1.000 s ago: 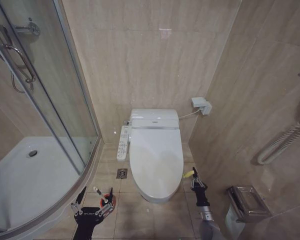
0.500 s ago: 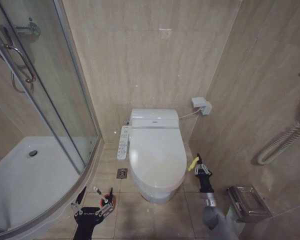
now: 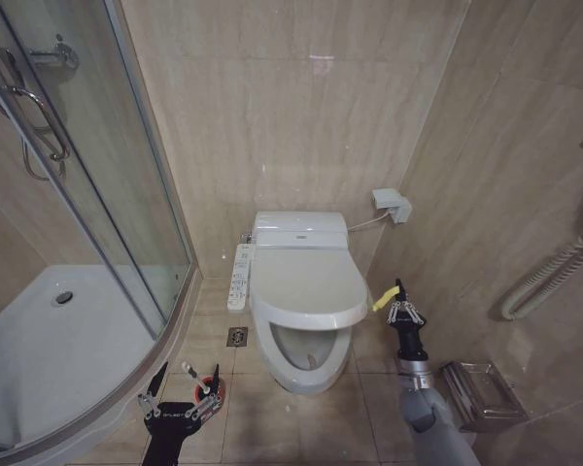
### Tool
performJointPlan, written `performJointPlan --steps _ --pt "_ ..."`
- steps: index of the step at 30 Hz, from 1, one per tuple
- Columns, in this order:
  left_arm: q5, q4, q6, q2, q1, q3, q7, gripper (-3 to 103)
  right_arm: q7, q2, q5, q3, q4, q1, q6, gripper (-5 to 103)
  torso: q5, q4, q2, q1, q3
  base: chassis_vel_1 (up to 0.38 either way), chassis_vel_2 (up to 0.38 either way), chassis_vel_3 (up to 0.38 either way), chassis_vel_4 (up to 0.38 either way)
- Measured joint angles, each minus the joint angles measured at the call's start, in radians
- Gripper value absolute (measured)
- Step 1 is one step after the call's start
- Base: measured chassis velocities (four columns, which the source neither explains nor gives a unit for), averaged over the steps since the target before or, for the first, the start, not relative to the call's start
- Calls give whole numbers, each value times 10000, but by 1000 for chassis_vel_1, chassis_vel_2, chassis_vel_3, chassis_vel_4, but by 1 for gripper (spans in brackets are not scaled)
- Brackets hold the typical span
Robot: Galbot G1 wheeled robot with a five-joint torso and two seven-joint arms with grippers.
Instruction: Open the toilet lid, clean the toilet bowl with a toilet brush, close the toilet lid, and flush.
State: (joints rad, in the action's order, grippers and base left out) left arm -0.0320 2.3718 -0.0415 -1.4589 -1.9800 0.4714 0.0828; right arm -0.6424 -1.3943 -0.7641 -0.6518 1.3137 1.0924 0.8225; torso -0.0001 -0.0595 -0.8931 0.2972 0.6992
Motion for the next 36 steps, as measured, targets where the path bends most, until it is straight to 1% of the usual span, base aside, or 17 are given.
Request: performJointPlan --steps 3,12,23,27,36 --pt "0 0 0 0 0 0 0 99 282 12 471 -2 144 -77 -22 1 0 1 0 0 0 0 0 0 0" --pt "0 0 0 0 0 0 0 99 604 -133 1075 9 55 -490 -241 1 0 1 -1 0 0 0 0 0 0" --pt "0 0 0 0 0 0 0 99 663 -205 1253 -23 -100 -840 -342 1 1 1 -1 0 0 0 0 0 0" --pt "0 0 0 0 0 0 0 99 817 -246 1448 1 12 -847 -779 1 1 1 -1 0 0 0 0 0 0" --pt "0 0 0 0 0 0 0 99 924 -272 1652 49 94 -852 -995 1 1 0 -1 -3 -1 0 0 0 0"
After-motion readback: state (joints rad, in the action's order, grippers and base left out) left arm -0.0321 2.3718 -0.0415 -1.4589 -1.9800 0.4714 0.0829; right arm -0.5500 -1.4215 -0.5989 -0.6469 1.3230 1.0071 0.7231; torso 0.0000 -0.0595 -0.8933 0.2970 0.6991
